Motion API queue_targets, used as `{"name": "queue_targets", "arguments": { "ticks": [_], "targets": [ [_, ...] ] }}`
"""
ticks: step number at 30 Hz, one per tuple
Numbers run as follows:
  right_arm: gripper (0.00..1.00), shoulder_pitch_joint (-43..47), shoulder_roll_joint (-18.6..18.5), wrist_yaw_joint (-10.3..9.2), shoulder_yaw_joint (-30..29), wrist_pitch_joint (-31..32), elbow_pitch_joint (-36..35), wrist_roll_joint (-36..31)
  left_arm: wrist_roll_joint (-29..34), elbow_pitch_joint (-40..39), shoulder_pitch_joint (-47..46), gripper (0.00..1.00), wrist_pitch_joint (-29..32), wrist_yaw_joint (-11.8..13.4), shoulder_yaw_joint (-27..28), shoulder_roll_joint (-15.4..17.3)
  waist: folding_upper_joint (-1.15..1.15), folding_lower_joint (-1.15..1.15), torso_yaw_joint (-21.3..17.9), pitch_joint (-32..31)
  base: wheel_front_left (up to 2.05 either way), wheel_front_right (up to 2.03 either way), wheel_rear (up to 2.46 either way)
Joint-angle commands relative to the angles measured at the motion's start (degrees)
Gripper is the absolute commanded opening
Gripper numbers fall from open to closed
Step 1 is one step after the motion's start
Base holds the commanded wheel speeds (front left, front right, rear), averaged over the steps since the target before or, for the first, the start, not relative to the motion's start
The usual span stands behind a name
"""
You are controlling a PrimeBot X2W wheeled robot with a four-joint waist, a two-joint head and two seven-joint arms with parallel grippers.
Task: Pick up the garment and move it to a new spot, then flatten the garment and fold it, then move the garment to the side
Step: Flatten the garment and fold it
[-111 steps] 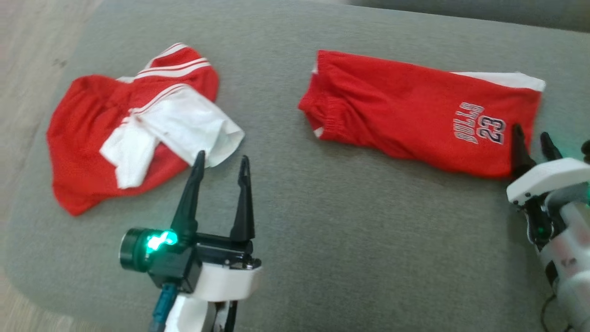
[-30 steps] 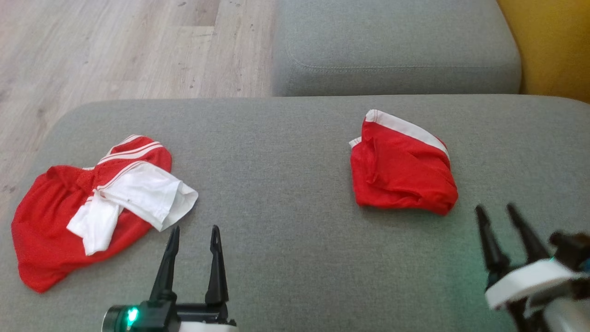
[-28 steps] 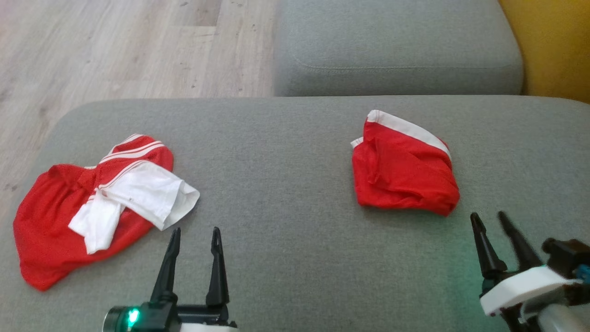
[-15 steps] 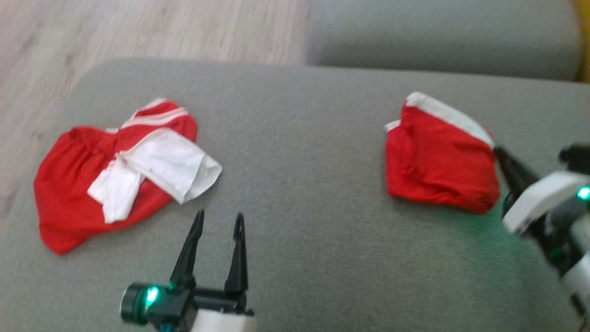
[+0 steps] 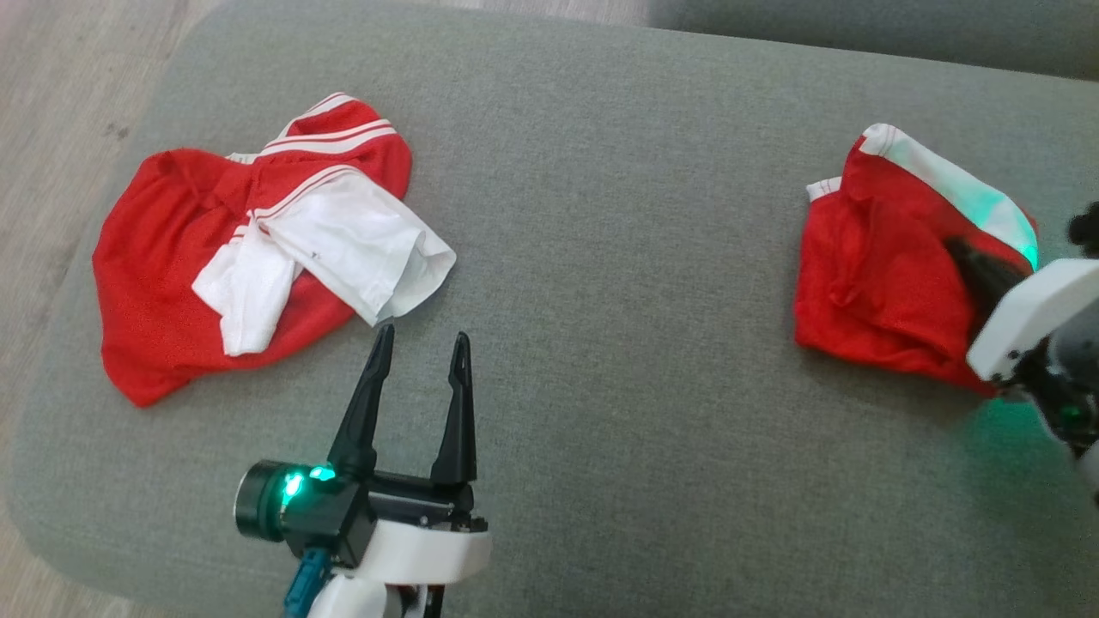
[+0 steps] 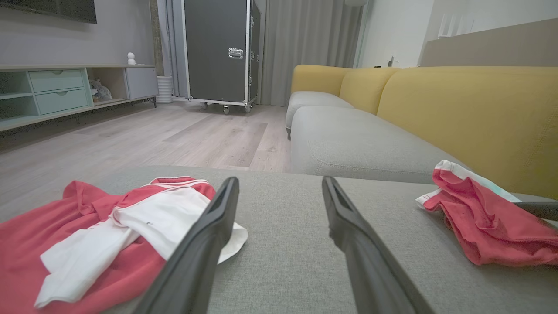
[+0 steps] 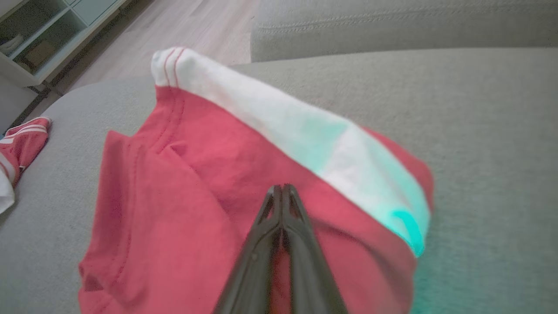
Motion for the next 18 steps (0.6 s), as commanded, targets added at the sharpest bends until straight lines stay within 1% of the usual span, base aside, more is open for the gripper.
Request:
{"name": "queue_targets", "arguments": {
  "ticks": [1,4,6,10,13,16,18],
  "targets": [
    [0.0,-0.46,-1.67,-0.04,1.1,0.41,-1.89,1.58,-0.27,-1.52,-1.78,1.0,-0.27,0.36,1.39,-0.01,0.0,-0.01,0.21,0.21,0.0,0.0,0.0],
    [0.0,0.58,-1.75,-0.04,4.2,2.7,-4.86,5.73,-0.2,-1.32,-1.8,1.0,-0.27,0.57,1.79,-0.01,0.0,-0.01,-0.26,-0.4,0.0,0.0,0.0],
    [0.0,1.31,-2.35,-0.04,6.46,3.12,-7.13,7.21,-0.15,-1.26,-1.58,1.0,-0.27,0.58,1.91,-0.01,0.0,-0.01,-0.64,-1.09,0.0,0.0,0.0],
    [0.0,2.55,-2.85,-0.04,10.32,1.16,-10.8,8.72,0.04,-1.28,-1.01,1.0,-0.27,0.64,1.81,-0.01,0.0,-0.01,-1.34,-2.64,0.0,0.0,0.0],
    [0.0,3.52,-3.17,-0.04,13.32,1.2,-12.87,10.22,0.13,-1.26,-0.81,1.0,-0.27,0.68,1.79,-0.01,0.0,-0.01,-1.6,-3.39,0.0,0.0,0.0],
    [0.0,4.27,-3.41,-0.04,16.23,1.44,-13.84,11.32,0.2,-1.13,-0.6,1.0,-0.27,0.69,1.84,-0.01,0.0,-0.01,-1.74,-4.09,0.0,0.0,0.0],
    [0.0,4.47,-3.09,-0.04,18.37,-0.15,-13.36,11.52,0.15,-0.94,-0.39,1.0,-0.27,0.7,2.01,-0.01,0.0,-0.01,-1.76,-4.69,0.0,0.0,0.0]
  ]
}}
